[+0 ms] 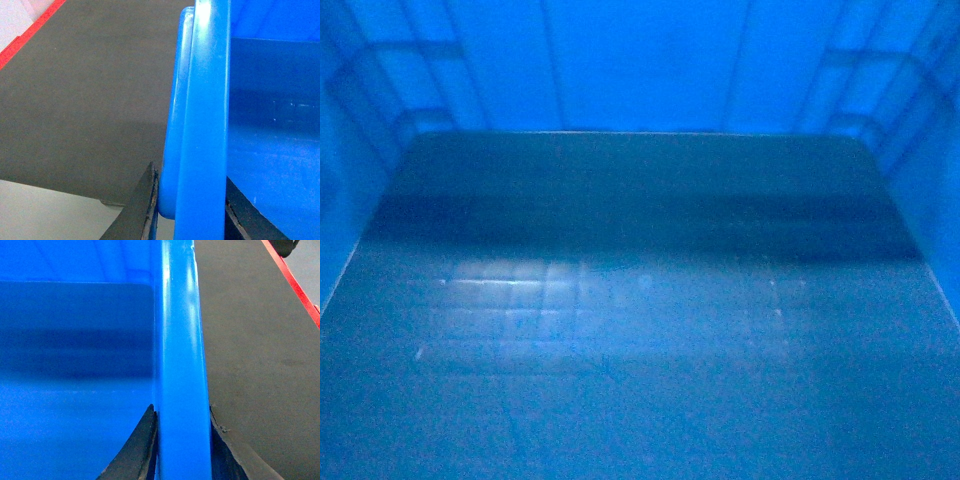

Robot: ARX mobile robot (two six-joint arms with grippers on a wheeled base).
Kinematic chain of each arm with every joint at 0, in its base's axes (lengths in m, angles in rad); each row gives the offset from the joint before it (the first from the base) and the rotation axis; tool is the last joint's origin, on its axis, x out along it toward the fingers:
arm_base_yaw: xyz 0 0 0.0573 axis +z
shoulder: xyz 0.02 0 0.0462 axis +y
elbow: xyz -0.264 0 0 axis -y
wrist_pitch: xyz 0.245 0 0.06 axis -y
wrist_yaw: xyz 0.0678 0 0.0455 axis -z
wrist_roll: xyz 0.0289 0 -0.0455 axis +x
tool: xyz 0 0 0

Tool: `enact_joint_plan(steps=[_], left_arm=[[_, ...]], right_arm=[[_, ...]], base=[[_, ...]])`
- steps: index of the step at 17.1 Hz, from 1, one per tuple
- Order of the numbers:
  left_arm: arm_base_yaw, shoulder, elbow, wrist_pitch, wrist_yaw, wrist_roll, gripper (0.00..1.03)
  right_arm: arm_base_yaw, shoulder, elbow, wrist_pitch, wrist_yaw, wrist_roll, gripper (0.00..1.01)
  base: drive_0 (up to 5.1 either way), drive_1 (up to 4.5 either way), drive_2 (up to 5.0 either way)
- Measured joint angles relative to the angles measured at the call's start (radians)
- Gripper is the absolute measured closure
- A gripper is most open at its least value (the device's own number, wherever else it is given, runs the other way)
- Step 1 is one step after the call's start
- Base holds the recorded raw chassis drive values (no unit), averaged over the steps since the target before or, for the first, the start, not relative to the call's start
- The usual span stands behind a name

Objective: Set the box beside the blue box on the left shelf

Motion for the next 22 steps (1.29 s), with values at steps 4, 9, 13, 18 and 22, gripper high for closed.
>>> enact_joint_plan(steps=[4,9,13,18,22], left_arm=[[0.000,0.000,0.000,-0.001,-0.003,0.000,0.83],[0.000,0.000,0.000,0.000,-0.002,0.000,0.83],[0.000,0.000,0.000,0.001,0.000,0.000,0.83],[0.000,0.000,0.000,0.001,0.000,0.000,0.83],[0.000,0.000,0.000,0.001,0.000,-0.001,0.83]], right_arm=[[0.000,0.000,0.000,0.000,0.000,0.000,0.79],[0.000,0.000,0.000,0.001,0.000,-0.001,0.79],[0.000,0.000,0.000,0.001,0.003,-0.002,0.79],[0.000,0.000,0.000,0.001,0.003,-0.002,0.79],[0.000,0.000,0.000,0.001,0.003,-0.002,0.79]], base=[[0.0,0.00,0.0],[-2.0,-1.95,-2.0],[-1.4,-1.45,-1.4],[-1.6,-1.60,-1.6],[-1.5,-1.54,-1.5]])
